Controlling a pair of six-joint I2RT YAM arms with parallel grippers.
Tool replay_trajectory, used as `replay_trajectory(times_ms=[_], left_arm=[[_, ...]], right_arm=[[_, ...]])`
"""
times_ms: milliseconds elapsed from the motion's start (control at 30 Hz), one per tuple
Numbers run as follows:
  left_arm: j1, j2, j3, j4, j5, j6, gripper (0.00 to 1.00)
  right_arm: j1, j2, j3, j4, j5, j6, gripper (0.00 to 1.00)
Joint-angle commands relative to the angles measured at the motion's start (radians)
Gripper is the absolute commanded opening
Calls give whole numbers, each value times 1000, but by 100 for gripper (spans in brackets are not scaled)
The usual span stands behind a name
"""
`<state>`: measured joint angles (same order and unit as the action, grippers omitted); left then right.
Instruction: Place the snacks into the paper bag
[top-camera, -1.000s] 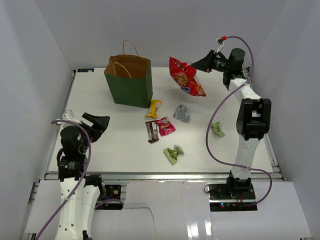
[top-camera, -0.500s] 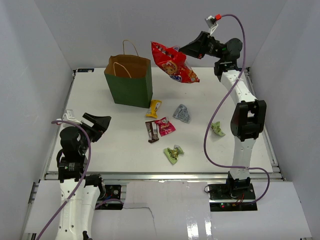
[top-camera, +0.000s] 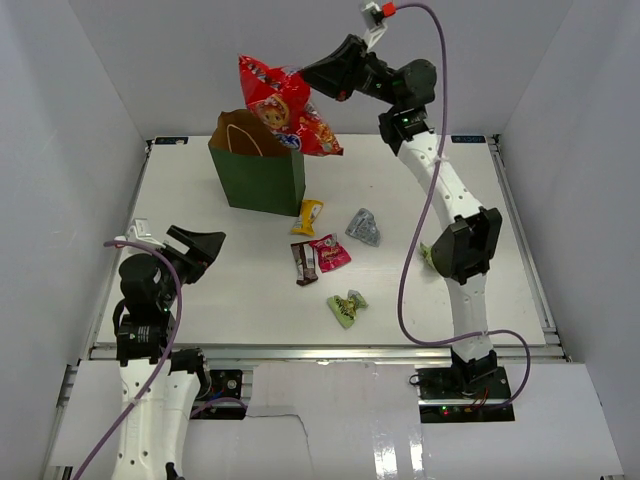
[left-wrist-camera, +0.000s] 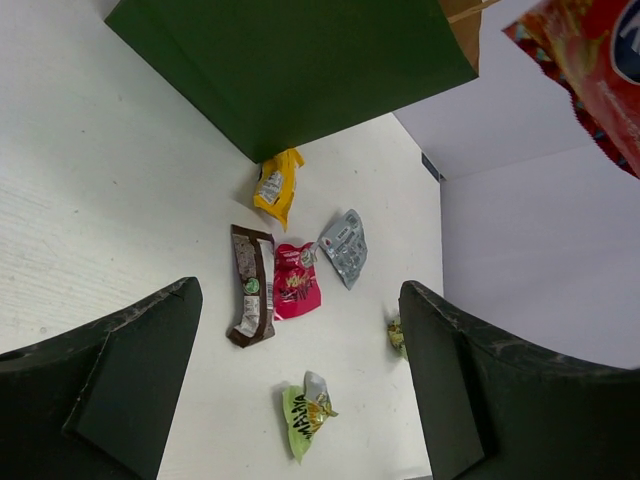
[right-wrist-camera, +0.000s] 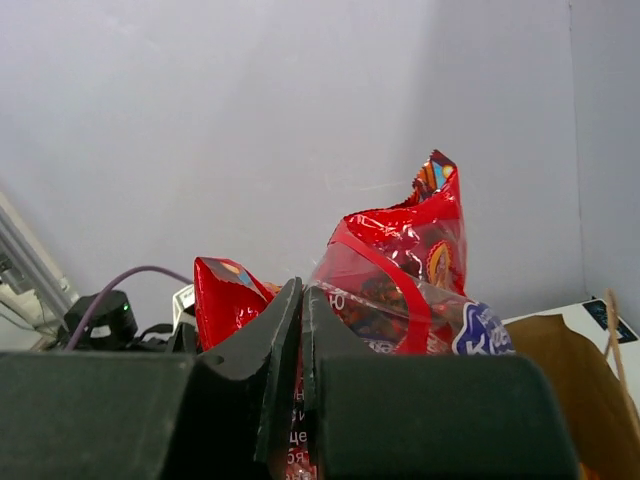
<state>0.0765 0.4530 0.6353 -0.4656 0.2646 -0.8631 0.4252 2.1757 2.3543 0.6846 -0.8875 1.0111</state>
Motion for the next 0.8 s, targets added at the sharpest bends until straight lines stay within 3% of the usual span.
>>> replay_trajectory(times_ms=[0, 433, 767], left_arm=[[0, -25, -8, 21, 28, -17, 90], [2, -4, -16, 21, 64, -33, 90], [0, -5, -34, 22, 74, -40, 90]], right_arm=[[35, 16, 92, 12, 191, -80, 8], [118, 114, 161, -2, 370, -209, 8], [139, 142, 119, -17, 433, -198, 8]])
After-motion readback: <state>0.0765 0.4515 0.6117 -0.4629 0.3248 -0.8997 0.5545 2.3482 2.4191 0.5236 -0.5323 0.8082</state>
